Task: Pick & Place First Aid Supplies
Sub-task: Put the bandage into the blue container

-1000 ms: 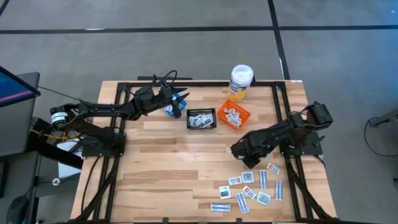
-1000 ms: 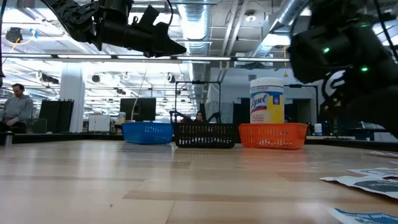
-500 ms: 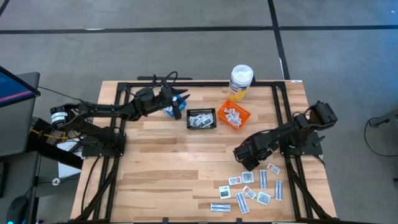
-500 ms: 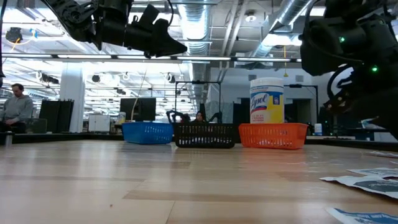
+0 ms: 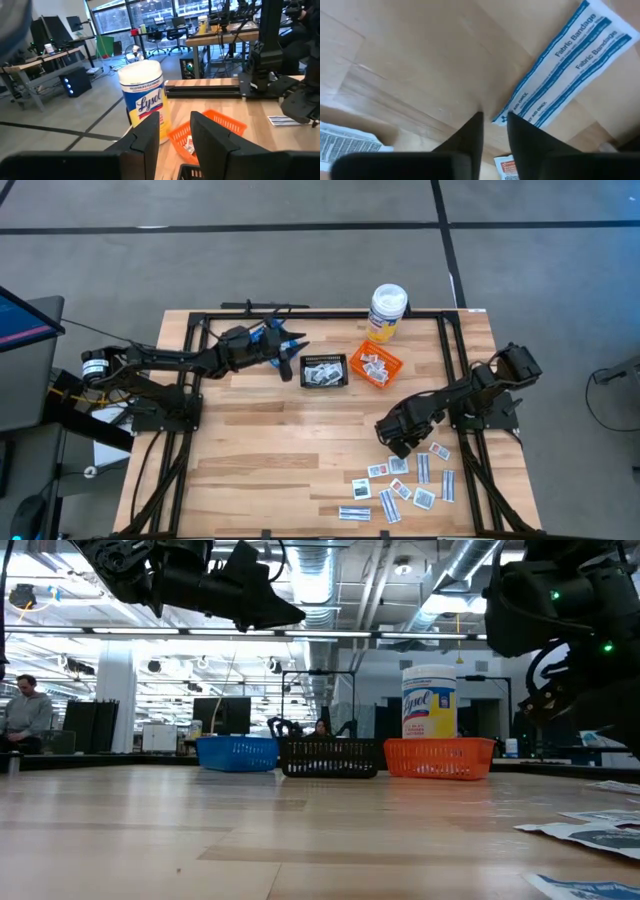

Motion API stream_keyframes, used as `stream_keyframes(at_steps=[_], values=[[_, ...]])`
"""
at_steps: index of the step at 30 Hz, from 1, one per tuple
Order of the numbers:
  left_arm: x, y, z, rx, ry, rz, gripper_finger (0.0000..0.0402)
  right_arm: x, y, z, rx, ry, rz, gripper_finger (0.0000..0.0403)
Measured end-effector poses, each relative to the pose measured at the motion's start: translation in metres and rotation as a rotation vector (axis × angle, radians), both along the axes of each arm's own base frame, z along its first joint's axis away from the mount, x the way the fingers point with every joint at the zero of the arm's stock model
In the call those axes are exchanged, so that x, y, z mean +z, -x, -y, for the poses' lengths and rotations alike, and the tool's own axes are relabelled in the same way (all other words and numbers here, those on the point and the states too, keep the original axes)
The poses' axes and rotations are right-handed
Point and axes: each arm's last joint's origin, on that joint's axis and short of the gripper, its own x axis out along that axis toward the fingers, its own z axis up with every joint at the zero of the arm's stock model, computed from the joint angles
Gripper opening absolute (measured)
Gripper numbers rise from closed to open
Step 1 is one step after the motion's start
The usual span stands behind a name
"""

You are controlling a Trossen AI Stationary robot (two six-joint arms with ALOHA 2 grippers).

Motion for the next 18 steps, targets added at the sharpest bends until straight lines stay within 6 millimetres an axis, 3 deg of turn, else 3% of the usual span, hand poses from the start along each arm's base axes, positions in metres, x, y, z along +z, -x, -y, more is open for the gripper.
stream_keyframes(at_steps=[6,18], values=[[-0.001,-0.001,0.004,-0.015,0.003,-0.009,0.0111,0.006,-0.002,-0.003,0.076,-0.008,0.020,0.0008],[-0.004,-0.004,0.015,-0.060,0.010,-0.044,0.0111,0.047,-0.016,-0.006,0.102,0.005,0.223,0.0005]])
